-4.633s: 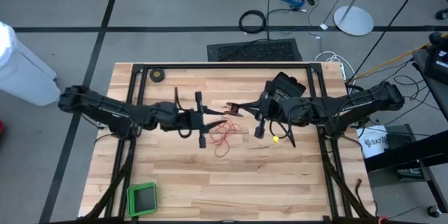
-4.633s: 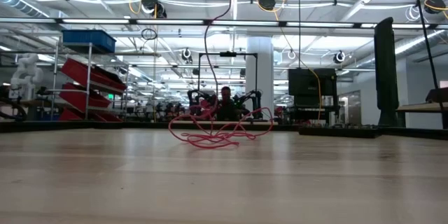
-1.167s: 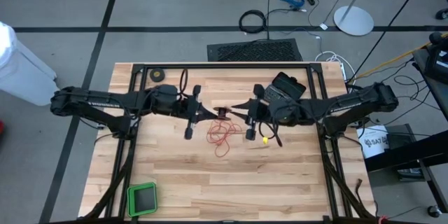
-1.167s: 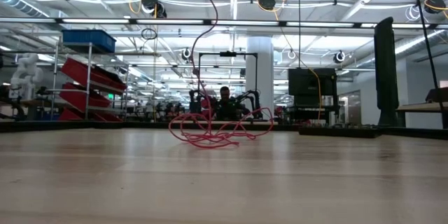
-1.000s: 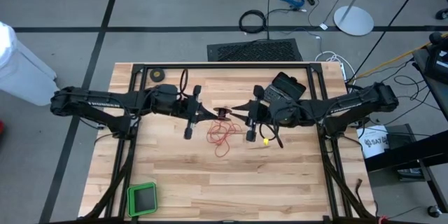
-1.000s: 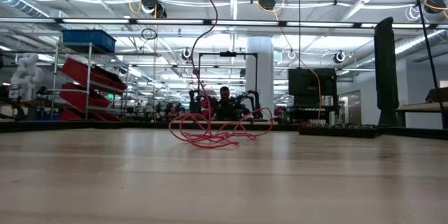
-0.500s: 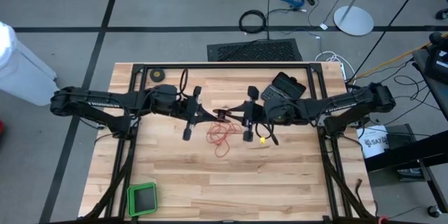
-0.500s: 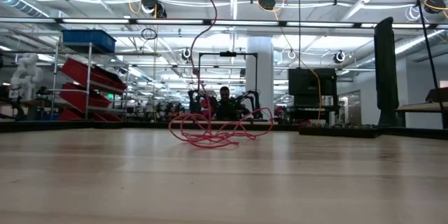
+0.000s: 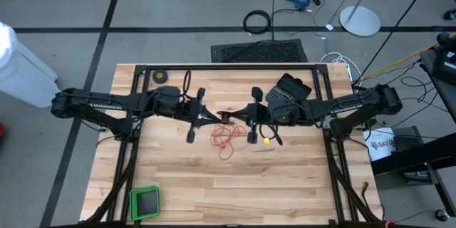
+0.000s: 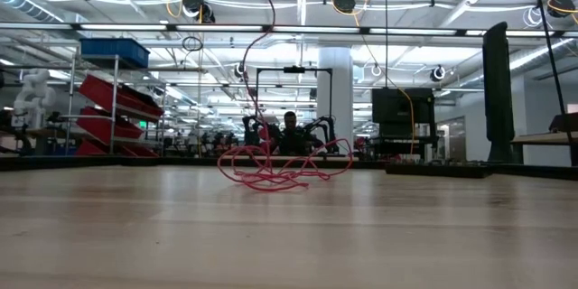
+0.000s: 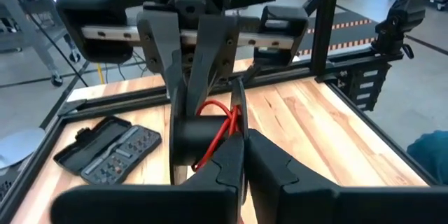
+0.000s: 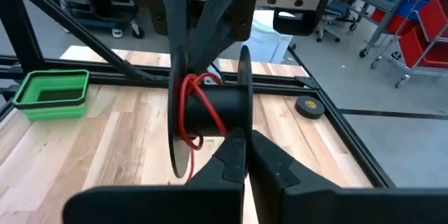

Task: Coil cords
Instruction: Coil the red wire into the spool

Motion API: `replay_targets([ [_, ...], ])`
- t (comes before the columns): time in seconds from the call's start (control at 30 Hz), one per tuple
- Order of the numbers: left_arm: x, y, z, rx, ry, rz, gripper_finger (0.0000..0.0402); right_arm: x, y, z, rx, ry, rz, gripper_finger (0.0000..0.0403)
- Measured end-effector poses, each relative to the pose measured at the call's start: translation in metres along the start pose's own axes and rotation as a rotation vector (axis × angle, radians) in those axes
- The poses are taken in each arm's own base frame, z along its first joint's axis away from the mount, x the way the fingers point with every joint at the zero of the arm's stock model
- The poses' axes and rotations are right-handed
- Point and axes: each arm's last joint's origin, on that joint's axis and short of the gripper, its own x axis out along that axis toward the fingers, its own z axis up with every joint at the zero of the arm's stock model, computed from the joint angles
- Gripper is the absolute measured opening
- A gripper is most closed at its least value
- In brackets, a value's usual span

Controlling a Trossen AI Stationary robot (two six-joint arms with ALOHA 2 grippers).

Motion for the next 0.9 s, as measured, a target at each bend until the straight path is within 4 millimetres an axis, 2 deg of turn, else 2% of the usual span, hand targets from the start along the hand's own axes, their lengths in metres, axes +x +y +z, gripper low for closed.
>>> replay_targets([
  [0.13, -0.001, -0.004, 0.005, 0.004, -0.037, 0.016, 0.0067, -0.002, -0.001, 0.001, 0.000, -0.002, -0.003, 0.0001],
  [0.27, -0.011, -0.011, 0.013, 0.013, -0.057, 0.090, 0.0100, -0.007, -0.004, 0.006, 0.017, -0.021, -0.069, 0.0000],
  [0.43, -0.027, -0.023, 0.022, 0.002, -0.069, 0.230, 0.0111, -0.017, -0.008, 0.011, 0.031, -0.037, -0.092, 0.0000],
  [0.53, -0.031, -0.032, 0.021, -0.046, -0.041, 0.280, 0.0111, -0.024, -0.010, 0.015, 0.038, -0.057, -0.102, 0.0000],
  [0.6, -0.027, -0.039, 0.009, -0.089, -0.011, 0.307, 0.0112, -0.027, -0.011, 0.018, 0.041, -0.068, -0.104, 0.0000],
  [0.73, -0.011, -0.055, -0.036, -0.163, 0.023, 0.365, 0.0112, -0.032, -0.013, 0.021, 0.042, -0.084, -0.107, 0.0000],
  [0.9, -0.007, -0.069, -0.071, -0.209, -0.216, 0.419, 0.0112, -0.032, -0.013, 0.021, 0.043, -0.083, -0.107, 0.0000],
])
